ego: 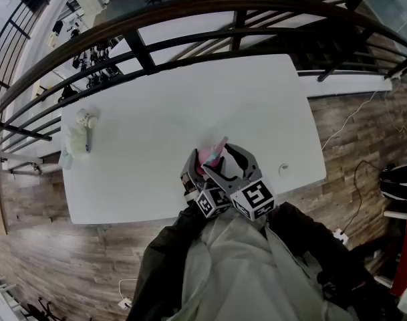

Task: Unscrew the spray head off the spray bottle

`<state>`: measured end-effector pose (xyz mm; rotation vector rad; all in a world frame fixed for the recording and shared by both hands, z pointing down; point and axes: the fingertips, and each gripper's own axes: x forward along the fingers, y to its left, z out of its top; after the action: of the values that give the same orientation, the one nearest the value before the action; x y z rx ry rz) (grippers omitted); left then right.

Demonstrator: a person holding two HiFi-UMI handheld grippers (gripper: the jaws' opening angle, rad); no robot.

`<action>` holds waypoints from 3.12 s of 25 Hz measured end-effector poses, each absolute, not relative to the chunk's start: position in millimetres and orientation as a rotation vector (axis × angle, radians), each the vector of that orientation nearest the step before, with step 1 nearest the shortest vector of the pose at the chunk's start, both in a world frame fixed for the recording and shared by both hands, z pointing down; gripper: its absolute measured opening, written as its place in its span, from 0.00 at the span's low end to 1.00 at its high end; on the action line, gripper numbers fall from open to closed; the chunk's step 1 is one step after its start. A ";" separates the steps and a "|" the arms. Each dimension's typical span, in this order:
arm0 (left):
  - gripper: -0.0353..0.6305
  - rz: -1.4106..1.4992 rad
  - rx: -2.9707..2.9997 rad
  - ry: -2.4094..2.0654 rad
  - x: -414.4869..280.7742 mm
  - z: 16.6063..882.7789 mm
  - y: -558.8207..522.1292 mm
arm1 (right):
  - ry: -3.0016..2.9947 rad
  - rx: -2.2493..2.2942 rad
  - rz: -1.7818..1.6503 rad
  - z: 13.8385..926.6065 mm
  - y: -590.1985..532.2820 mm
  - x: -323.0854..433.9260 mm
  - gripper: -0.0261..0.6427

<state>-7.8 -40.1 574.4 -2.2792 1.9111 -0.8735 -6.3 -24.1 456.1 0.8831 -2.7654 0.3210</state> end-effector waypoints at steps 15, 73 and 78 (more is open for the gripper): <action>0.68 -0.789 -2.053 1.783 -9.4 544.8 -47.3 | -2.725 1.086 0.787 446.3 -54.2 10.1 0.46; 0.67 -0.595 -2.862 1.388 -59.3 576.3 30.8 | -2.642 0.820 0.417 536.3 -23.6 70.1 0.48; 0.35 -0.360 -2.745 1.820 -101.5 552.8 17.1 | -2.709 0.854 0.477 526.7 -28.6 55.0 0.41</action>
<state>-101.5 17.1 552.8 -2.7452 1.8199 -0.3597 55.0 -28.6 526.7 0.8543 -2.7091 0.4767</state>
